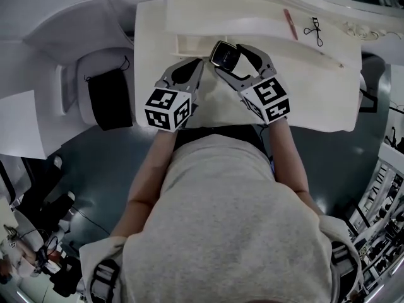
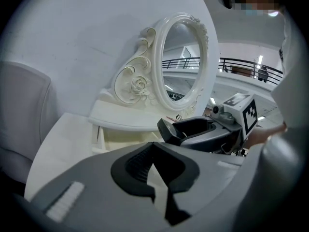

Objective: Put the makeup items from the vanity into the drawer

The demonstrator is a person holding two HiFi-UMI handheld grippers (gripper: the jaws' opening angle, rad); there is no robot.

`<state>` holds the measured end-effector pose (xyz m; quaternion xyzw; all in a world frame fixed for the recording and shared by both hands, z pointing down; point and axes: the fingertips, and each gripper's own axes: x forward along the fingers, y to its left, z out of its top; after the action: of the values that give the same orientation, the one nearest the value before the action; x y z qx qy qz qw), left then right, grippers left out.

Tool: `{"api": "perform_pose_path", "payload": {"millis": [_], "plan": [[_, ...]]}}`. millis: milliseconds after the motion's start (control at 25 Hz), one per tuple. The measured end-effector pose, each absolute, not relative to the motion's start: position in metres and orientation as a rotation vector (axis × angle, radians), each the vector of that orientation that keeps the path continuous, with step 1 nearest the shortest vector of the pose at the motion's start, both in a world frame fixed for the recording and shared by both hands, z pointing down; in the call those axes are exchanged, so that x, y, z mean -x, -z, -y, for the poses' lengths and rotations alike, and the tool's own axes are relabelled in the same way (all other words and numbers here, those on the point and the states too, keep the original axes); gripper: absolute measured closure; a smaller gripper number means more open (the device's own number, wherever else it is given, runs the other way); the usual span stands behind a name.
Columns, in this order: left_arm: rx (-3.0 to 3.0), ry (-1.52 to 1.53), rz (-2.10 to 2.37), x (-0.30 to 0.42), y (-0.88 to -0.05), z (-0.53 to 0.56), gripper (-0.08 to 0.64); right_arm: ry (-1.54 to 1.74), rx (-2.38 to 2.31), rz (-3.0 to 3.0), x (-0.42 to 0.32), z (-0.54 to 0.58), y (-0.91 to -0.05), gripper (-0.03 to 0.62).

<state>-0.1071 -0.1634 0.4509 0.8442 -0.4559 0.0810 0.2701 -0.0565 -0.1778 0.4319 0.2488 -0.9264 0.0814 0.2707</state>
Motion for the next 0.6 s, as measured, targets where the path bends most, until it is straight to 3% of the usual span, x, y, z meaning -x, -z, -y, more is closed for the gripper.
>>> {"api": "perform_pose_path", "payload": {"millis": [600], "plan": [[-2.267,-0.202,1.197,0.146,-0.459,0.166,0.551,-0.324,-0.639,2.419,0.101,0.189,-0.448,0.272]]}}
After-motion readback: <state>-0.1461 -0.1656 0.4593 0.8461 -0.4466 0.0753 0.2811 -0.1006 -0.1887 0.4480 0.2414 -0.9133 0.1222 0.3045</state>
